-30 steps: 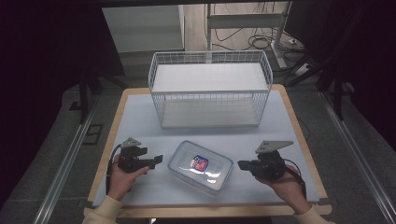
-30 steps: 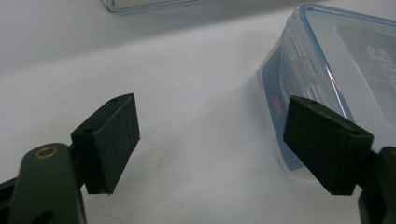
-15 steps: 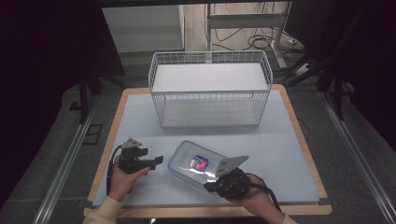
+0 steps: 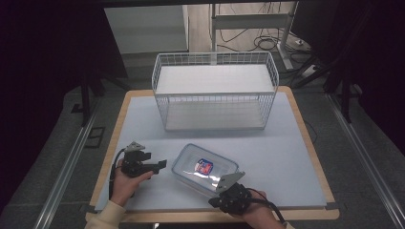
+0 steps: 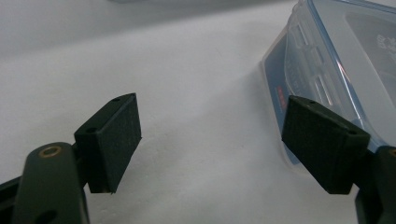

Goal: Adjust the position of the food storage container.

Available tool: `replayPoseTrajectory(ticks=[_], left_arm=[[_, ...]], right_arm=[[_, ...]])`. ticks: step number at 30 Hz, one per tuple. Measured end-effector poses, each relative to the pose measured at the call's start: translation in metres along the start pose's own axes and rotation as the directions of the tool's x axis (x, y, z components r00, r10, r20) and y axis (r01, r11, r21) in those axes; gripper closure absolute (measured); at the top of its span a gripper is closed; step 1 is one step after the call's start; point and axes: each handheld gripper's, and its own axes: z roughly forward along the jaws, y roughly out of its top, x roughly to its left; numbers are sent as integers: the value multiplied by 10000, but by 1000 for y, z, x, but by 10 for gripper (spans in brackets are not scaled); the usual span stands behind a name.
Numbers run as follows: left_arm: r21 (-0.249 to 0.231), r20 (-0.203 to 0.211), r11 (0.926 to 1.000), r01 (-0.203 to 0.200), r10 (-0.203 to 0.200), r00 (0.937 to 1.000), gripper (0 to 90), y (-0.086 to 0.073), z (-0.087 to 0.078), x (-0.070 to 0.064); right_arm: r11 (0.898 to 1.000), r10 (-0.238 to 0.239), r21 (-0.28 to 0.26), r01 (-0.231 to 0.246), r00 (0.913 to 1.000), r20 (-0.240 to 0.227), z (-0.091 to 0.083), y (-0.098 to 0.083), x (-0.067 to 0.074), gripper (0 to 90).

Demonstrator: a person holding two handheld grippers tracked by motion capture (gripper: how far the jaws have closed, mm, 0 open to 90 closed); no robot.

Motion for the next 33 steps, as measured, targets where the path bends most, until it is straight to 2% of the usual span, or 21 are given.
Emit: replayPoseTrajectory(ticks=[2, 3, 6, 9, 18, 26, 33], left_arm=[[13, -3, 10000, 18, -18, 10000, 198, 0, 0, 0], [28, -5, 10000, 5, -5, 10000, 198, 0, 1, 0], [63, -23, 10000, -39, 39, 10000, 198, 0, 1, 0], [107, -32, 9999, -54, 54, 10000, 198, 0, 1, 0], [118, -23, 9999, 20, -20, 10000, 198, -1, 2, 0], [149, -50, 9999, -16, 17, 10000, 198, -1, 3, 0], [-2, -55, 10000, 24, -24, 10000, 196, 1, 1, -1]], right_arm=[[9999, -54, 85, 53, 9999, 143, 1, -2, 1, 900], [9994, -262, 229, 252, 9985, 483, 2, -3, 1, 900], [9997, -154, 179, 146, 9988, 471, 1, -4, 0, 900], [9995, -273, 185, 261, 9972, 691, -1, -5, -3, 900], [9998, 185, -86, -176, 9926, 1204, -12, -15, -26, 900], [9980, 603, -299, -561, 9849, 1625, -19, -20, -48, 900], [9969, 742, -379, -683, 9799, 1851, -18, -24, -56, 900]])
